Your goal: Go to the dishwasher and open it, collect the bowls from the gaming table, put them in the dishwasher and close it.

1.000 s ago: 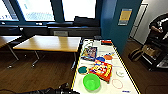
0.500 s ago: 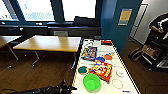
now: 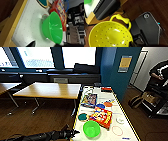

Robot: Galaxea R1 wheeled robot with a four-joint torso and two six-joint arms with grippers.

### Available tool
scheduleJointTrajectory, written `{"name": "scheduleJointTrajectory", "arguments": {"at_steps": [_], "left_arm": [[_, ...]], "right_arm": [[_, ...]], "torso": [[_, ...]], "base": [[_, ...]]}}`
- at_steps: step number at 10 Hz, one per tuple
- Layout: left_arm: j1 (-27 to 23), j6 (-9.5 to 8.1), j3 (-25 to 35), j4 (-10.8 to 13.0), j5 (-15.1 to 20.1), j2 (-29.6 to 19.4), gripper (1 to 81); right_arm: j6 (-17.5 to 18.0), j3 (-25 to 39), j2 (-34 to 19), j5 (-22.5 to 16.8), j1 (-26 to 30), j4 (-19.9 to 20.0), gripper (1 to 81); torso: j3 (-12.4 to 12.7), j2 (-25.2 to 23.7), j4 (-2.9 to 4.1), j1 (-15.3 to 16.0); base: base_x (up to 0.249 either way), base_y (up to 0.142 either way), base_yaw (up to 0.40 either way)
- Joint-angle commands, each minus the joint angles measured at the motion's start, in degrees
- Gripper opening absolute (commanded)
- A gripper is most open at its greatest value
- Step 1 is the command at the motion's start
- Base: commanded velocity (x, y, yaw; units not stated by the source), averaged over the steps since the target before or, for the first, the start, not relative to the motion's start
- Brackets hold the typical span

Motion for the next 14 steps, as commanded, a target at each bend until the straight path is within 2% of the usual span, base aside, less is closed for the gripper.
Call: {"name": "scheduleJointTrajectory", "arguments": {"at_steps": [1, 3, 5, 8, 14], "left_arm": [[-7.97, -0.23, -3.56, -1.01, 1.17, 2.44, 81.1], [-8.94, -0.67, -6.56, -1.1, 1.43, 5.36, 81.1], [-9.56, -4.27, -10.41, -0.92, 1.7, 9.03, 81.1], [-10.0, -4.28, -14.45, -0.57, 1.87, 13.08, 81.1], [-9.73, -4.28, -19.91, -0.75, 1.87, 17.75, 81.1]], "right_arm": [[-0.25, 2.13, -2.08, -4.54, 2.71, -1.02, 1.0], [-0.25, 1.78, -1.72, -4.54, 2.71, -1.02, 1.0], [-0.25, 1.52, -1.28, -4.54, 2.71, -1.02, 1.0], [-0.25, 1.43, -1.02, -4.54, 2.71, -1.02, 1.0], [-0.25, 1.34, -0.75, -4.54, 2.88, -1.02, 1.0]], "torso": [[0.0, 0.0, 0.0, 0.0], [0.0, 0.0, 0.0, 0.0], [0.0, 0.0, 0.0, 0.0], [0.0, 0.02, 0.0, 0.0], [0.0, 0.02, 0.0, 0.02]], "base": [[0.0, 0.0, 0.0], [0.0, 0.0, 0.0], [0.0, 0.0, 0.0], [0.0, 0.0, 0.0], [0.0, 0.0, 0.0]]}}
